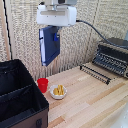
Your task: Please shift your gripper toward the book. Carefully hold the book with your gripper. Gently transport the book using your gripper to the caddy's front section. Safely let the book go into the caddy's front area.
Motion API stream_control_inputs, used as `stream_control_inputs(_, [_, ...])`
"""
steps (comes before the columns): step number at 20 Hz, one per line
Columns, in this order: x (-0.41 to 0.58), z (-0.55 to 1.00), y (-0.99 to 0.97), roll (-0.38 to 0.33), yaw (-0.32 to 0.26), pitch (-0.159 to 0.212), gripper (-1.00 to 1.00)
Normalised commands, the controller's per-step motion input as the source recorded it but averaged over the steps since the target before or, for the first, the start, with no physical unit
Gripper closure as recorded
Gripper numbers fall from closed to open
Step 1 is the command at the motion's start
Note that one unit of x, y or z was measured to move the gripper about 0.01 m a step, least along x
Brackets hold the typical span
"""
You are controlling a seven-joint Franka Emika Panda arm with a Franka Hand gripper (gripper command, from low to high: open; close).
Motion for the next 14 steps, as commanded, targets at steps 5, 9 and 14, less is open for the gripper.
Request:
stream_control_inputs(5, [-0.118,0.02,0.75,-0.035,-0.12,0.001,1.0])
stream_control_inputs(9, [-0.214,0.04,0.76,-0.023,-0.087,0.002,1.0])
stream_control_inputs(14, [-0.299,0.04,0.75,-0.021,-0.072,0.006,1.0])
